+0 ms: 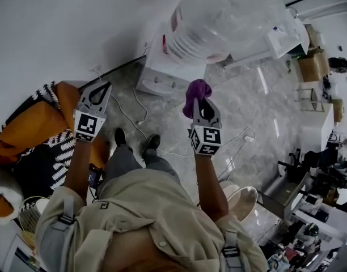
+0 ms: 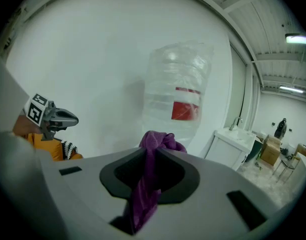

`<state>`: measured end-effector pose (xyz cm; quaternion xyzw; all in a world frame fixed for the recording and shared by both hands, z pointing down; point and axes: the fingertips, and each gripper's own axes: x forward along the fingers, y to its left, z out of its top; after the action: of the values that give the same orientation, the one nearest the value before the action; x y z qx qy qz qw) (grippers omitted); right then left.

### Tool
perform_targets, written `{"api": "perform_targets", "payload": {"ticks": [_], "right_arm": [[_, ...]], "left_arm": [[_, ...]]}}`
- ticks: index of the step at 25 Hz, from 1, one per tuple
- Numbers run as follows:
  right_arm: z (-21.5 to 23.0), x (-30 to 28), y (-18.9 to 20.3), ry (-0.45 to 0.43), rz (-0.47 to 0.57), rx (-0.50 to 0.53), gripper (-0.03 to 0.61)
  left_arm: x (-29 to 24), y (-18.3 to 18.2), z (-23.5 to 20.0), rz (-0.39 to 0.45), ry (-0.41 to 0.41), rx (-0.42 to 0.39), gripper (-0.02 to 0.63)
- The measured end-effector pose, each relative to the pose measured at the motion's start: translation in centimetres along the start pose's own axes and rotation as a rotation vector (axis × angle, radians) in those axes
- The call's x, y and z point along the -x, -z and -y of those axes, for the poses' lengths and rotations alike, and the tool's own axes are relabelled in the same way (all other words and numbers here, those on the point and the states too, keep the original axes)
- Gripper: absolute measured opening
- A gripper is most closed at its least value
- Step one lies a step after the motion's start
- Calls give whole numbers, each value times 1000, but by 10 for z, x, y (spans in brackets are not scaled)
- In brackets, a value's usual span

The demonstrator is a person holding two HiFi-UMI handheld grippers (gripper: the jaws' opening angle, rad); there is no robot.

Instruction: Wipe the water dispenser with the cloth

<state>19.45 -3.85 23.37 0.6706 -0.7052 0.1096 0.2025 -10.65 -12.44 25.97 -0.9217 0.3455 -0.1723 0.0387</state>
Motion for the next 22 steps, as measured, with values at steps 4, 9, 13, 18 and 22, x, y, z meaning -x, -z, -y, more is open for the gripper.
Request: {"api": "perform_targets", "payload": {"ticks": [4,9,13,18,22], "right_arm": [[1,-30,21,8,11,32,67],[-8,-83,57,20,16,134,67],[-33,-131,96,19,14,168,67],[-87,-182,131,-20,14,280,67],[-131,-225,134,-53,40,357,67]], "left_arm": [[1,18,11,-17,-24,38,17],[1,56,20,-46,-46,90,17],[-5,116,26,-116,-42,113,17],[-5,164,27,-199,-33,153,17],[-15,175,13,-188,-29,137,17]]}}
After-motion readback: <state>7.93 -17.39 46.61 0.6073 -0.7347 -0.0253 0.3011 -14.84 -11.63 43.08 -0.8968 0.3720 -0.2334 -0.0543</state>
